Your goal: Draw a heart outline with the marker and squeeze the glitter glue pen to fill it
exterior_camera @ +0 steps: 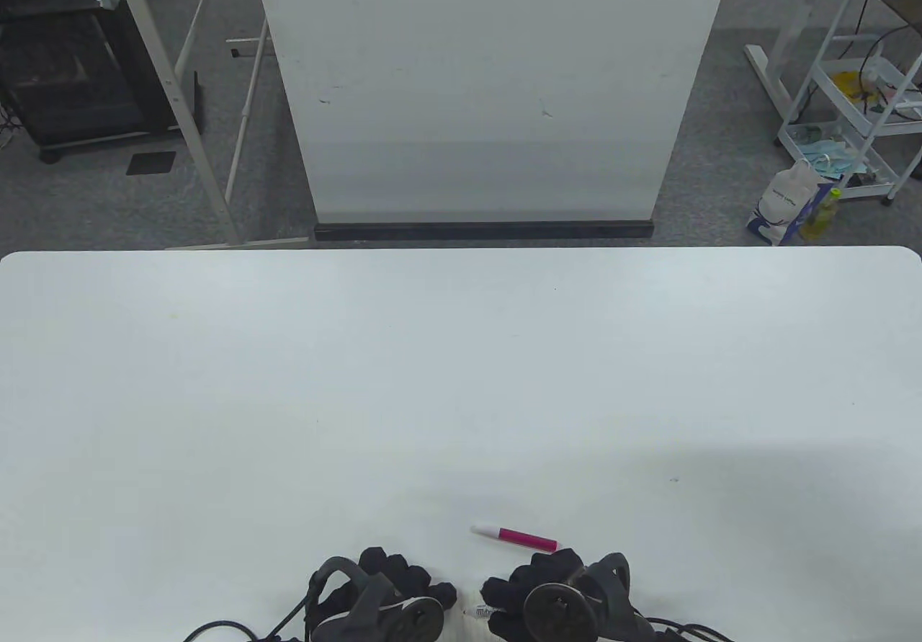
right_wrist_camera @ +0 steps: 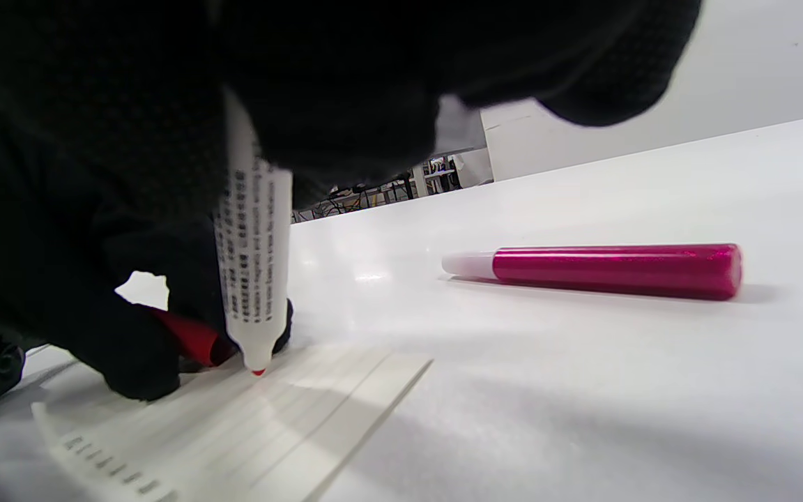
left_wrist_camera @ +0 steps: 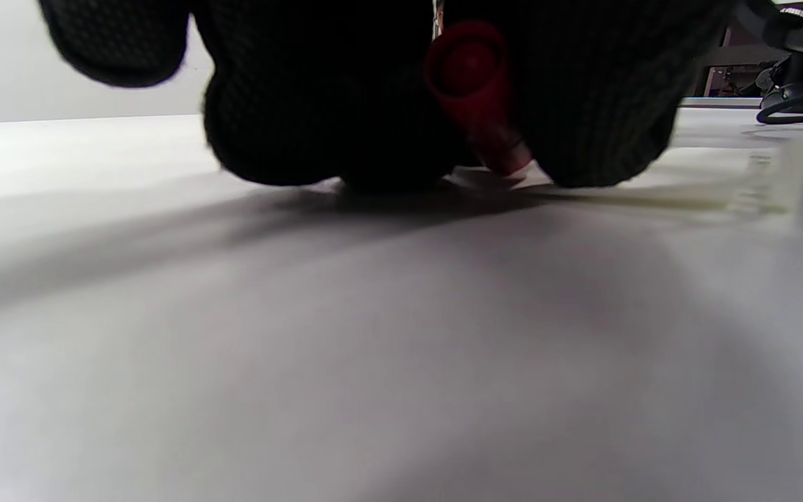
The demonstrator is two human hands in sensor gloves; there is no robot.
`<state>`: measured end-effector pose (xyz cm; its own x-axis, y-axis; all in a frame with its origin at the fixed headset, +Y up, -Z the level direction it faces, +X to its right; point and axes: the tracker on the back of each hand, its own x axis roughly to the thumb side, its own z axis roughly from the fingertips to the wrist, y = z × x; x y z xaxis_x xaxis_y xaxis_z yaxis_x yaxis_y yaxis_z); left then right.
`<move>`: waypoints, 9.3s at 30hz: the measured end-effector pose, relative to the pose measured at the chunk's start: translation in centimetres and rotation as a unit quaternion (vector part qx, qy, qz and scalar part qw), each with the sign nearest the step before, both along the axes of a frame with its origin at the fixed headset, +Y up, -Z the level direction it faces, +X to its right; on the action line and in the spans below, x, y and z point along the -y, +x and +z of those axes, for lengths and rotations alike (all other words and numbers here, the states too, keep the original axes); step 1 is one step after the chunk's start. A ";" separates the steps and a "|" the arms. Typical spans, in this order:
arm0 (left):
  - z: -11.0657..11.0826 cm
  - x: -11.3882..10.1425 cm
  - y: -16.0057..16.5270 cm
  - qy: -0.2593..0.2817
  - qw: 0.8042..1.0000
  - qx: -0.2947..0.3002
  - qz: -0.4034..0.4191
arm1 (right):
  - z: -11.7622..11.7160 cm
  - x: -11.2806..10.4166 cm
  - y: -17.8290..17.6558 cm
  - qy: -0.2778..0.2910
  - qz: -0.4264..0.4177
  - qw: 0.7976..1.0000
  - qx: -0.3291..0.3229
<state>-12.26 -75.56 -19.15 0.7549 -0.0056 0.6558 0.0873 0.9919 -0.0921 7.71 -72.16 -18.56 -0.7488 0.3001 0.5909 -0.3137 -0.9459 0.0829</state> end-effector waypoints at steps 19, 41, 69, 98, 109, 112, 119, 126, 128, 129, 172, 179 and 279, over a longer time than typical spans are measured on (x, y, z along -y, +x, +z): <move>-0.1 0.0 0.0 -0.007 1.000 -0.008 0.001 | 0.1 -0.1 0.0 0.018 0.025 0.999 0.019; -0.3 0.0 0.0 -0.014 1.000 -0.014 0.002 | 0.7 0.0 -0.2 -0.008 0.036 0.999 0.005; -0.5 0.0 -0.1 -0.018 1.000 -0.018 -0.003 | 1.2 0.3 -0.9 -0.016 0.027 0.999 -0.033; -0.6 0.0 -0.2 -0.023 0.999 -0.025 0.000 | 0.8 0.8 -1.6 0.017 0.029 0.999 -0.011; -0.7 -0.1 -0.3 -0.023 0.999 -0.025 0.001 | 0.7 0.4 -0.7 0.006 0.036 0.999 -0.005; -0.7 -0.1 -0.3 -0.022 0.999 -0.025 0.001 | 0.7 0.5 -0.7 0.007 0.037 0.999 -0.007; -0.7 -0.1 -0.3 -0.023 0.999 -0.025 0.004 | 0.7 0.4 -0.6 0.003 0.038 0.999 -0.006; -0.7 -0.1 -0.3 -0.023 0.999 -0.025 0.003 | 0.7 0.4 -0.6 0.003 0.038 0.999 -0.006; -0.7 -0.1 -0.3 -0.023 0.999 -0.025 0.004 | 0.7 0.4 -0.6 0.001 0.037 0.999 -0.005; -0.7 -0.1 -0.3 -0.023 0.999 -0.025 0.004 | 0.7 0.5 -0.5 0.001 0.037 0.999 -0.004; 0.3 -4.1 -3.3 -0.008 0.976 -0.052 0.211 | 0.3 -3.5 3.1 0.017 -0.146 0.989 -0.012; 0.3 -3.9 -3.4 0.004 0.976 -0.033 0.215 | 0.5 -3.1 2.6 0.018 -0.138 0.990 -0.025; -3.7 -2.2 -9.8 0.089 0.965 -0.241 0.057 | -5.3 4.3 2.1 -0.016 0.209 0.967 0.143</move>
